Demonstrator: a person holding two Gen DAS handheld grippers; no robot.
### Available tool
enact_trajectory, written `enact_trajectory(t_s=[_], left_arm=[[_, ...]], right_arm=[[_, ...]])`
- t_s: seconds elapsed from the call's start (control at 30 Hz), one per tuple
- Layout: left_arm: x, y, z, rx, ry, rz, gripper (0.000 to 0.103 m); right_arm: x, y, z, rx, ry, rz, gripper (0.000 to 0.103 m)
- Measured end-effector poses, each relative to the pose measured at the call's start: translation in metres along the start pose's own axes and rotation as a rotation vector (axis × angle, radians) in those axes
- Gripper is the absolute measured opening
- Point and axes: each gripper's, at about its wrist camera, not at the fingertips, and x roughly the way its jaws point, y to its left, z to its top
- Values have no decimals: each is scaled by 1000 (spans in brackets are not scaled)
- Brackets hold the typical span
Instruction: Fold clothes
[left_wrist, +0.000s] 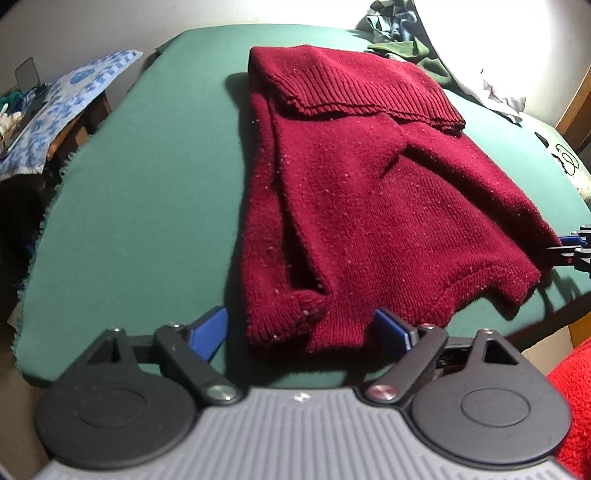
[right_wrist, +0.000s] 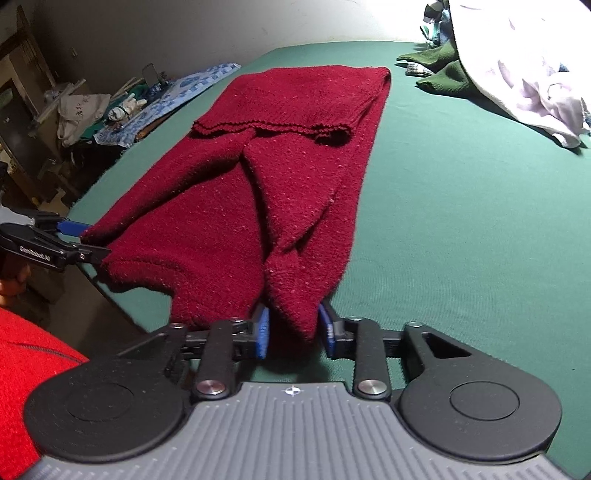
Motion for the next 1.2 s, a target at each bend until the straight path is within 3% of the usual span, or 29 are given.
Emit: enact_trajectory(t_s=[0.1,0.23,0.3,0.4,0.47,0.53,0.87,1.2], left_arm=[[-1,1,0,30,1,1,77],[-3,1,4,51,10,-14,52],[-4,0,5,65,16,-17,46],[-5,3,8,67,22,-20,32],[-6,5,10,68,27,-21,16],[-7,6,12,69,31,-23,10],[-29,8,38,87,-14,-27,7],[-59,20,93,78,-184,-47,7]], right_arm=[[-1,0,-1,-2,8,-10,24],[0,1,1,-5,20,-26,16],[1,-1,3,12,29,-26,10],[2,-6,7,42,42,-19,9],[2,-6,9,48,44,-17,9],[1,-6,13,44,38,-12,8],[-14,-11,44,121,-46,57,8],[-23,-29,80,261,-164,126,8]])
